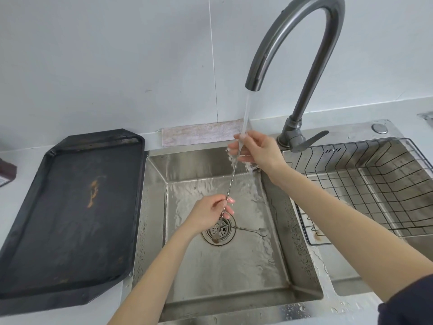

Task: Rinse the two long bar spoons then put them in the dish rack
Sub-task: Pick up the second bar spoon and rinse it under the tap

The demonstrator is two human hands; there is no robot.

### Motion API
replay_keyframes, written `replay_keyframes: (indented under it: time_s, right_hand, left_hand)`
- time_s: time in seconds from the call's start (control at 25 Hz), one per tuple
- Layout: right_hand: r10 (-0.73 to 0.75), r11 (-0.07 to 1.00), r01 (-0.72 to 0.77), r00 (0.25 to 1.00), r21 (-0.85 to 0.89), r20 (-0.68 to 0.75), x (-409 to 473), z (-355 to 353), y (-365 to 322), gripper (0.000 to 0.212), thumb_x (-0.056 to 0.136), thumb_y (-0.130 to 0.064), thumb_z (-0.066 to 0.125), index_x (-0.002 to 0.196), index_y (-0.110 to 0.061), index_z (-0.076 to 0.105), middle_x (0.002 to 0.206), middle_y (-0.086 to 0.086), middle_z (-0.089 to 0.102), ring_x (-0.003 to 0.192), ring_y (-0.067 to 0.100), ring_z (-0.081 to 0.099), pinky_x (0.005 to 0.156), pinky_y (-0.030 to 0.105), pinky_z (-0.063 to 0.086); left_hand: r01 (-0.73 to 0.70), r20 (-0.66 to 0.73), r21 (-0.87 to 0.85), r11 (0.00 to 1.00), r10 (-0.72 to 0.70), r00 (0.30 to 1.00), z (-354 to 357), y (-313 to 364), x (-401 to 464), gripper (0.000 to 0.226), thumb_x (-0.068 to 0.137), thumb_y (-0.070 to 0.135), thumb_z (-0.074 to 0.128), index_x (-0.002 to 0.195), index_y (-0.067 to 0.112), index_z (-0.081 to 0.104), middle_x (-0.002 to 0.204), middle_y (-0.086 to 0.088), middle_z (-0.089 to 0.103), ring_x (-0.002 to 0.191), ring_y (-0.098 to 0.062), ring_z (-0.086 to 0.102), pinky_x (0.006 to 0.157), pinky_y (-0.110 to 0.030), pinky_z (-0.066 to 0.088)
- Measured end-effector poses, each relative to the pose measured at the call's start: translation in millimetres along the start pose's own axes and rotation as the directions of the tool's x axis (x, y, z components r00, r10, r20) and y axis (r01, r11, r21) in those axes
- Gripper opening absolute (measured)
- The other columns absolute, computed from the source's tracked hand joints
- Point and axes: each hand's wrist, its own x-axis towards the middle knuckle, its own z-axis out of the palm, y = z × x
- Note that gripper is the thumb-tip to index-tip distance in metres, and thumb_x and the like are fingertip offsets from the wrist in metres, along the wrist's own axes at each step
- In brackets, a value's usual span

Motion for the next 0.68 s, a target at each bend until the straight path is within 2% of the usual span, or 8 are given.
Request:
replay_keyframes:
  time_s: [0.08, 0.2, 0.24, 0.32, 0.4, 0.48, 0.56, 0.68]
  right_hand:
    - [-0.044, 0.993, 0.045, 0.999, -0.106, 0.011, 0.1, 0.0, 0.7, 0.032, 0.088, -0.015, 0.061, 0.119, -0.007, 0.057, 0.072, -0.007, 0.070, 0.064, -0.002, 0.067, 0.058, 0.010, 0.055]
    - [-0.107, 0.948, 0.095, 0.994, -0.305, -0.025, 0.8, 1.6, 4.9, 0.064, 0.086, -0.015, 0.063, 0.142, -0.022, 0.032, 0.075, 0.002, 0.073, 0.072, 0.016, 0.068, 0.064, 0.019, 0.057]
    - [-0.132, 0.915, 0.108, 0.991, -0.389, -0.035, 1.8, 0.9, 8.9, 0.063, 0.089, -0.015, 0.060, 0.143, -0.025, 0.029, 0.081, 0.006, 0.074, 0.069, 0.019, 0.066, 0.061, 0.016, 0.055]
    - [-0.198, 0.788, 0.171, 0.980, -0.591, 0.018, 2.0, -2.8, 19.7, 0.041, 0.094, -0.015, 0.050, 0.134, -0.020, 0.046, 0.093, 0.010, 0.075, 0.061, 0.009, 0.061, 0.050, 0.005, 0.044]
    - [-0.223, 0.675, 0.243, 0.967, -0.697, 0.122, -2.1, -7.6, 33.1, 0.032, 0.095, -0.009, 0.043, 0.124, -0.010, 0.058, 0.114, 0.012, 0.069, 0.070, 0.001, 0.059, 0.058, 0.006, 0.041]
    - [-0.200, 0.610, 0.277, 0.960, -0.743, 0.194, -7.3, -13.0, 45.5, 0.035, 0.094, -0.005, 0.041, 0.125, -0.009, 0.057, 0.123, 0.011, 0.063, 0.083, 0.009, 0.061, 0.072, 0.020, 0.047]
    - [-0.168, 0.571, 0.252, 0.967, -0.782, 0.190, -9.1, -16.6, 54.9, 0.035, 0.094, -0.009, 0.042, 0.125, -0.013, 0.057, 0.122, 0.010, 0.063, 0.102, 0.024, 0.062, 0.085, 0.036, 0.051]
    - [-0.114, 0.556, 0.164, 0.986, -0.814, 0.121, -12.1, -20.0, 65.3, 0.030, 0.094, -0.017, 0.046, 0.119, -0.018, 0.062, 0.112, 0.011, 0.067, 0.104, 0.031, 0.062, 0.086, 0.039, 0.051]
  left_hand:
    - [0.004, 0.007, -0.005, 1.000, -0.004, 1.000, -1.6, 4.1, -2.3, 0.029, 0.097, 0.009, 0.036, 0.112, 0.006, 0.061, 0.102, -0.014, 0.071, 0.051, 0.013, 0.059, 0.049, 0.001, 0.039]
    - [-0.017, 0.090, -0.053, 0.998, 0.022, 0.996, -2.8, 14.9, -10.2, 0.030, 0.097, 0.010, 0.038, 0.121, 0.010, 0.056, 0.104, -0.016, 0.071, 0.056, 0.006, 0.063, 0.052, -0.003, 0.043]
    - [-0.016, 0.126, -0.112, 0.994, 0.030, 0.992, -2.8, 19.4, -13.5, 0.033, 0.096, 0.009, 0.040, 0.127, 0.013, 0.051, 0.099, -0.014, 0.071, 0.054, 0.005, 0.064, 0.053, -0.006, 0.043]
    - [-0.004, 0.166, -0.226, 0.974, 0.042, 0.985, -5.4, 27.7, -17.1, 0.042, 0.095, 0.008, 0.042, 0.136, 0.019, 0.040, 0.084, -0.001, 0.073, 0.053, 0.002, 0.065, 0.054, -0.012, 0.042]
    - [0.006, 0.168, -0.290, 0.957, 0.045, 0.985, -12.2, 34.3, -16.3, 0.048, 0.094, 0.009, 0.045, 0.139, 0.023, 0.034, 0.069, 0.009, 0.073, 0.053, 0.000, 0.065, 0.055, -0.014, 0.042]
    - [0.014, 0.183, -0.309, 0.951, 0.045, 0.982, -17.8, 39.3, -15.6, 0.048, 0.094, 0.011, 0.048, 0.137, 0.026, 0.036, 0.066, 0.012, 0.074, 0.053, 0.000, 0.064, 0.055, -0.013, 0.044]
    - [0.027, 0.193, -0.331, 0.943, 0.040, 0.980, -20.6, 43.1, -17.8, 0.041, 0.094, 0.011, 0.047, 0.131, 0.027, 0.045, 0.068, 0.011, 0.074, 0.053, 0.000, 0.063, 0.060, -0.014, 0.046]
    - [0.040, 0.142, -0.470, 0.882, 0.030, 0.989, -21.1, 46.6, -16.3, 0.024, 0.096, 0.014, 0.042, 0.106, 0.021, 0.062, 0.072, 0.013, 0.075, 0.053, 0.002, 0.062, 0.062, -0.017, 0.042]
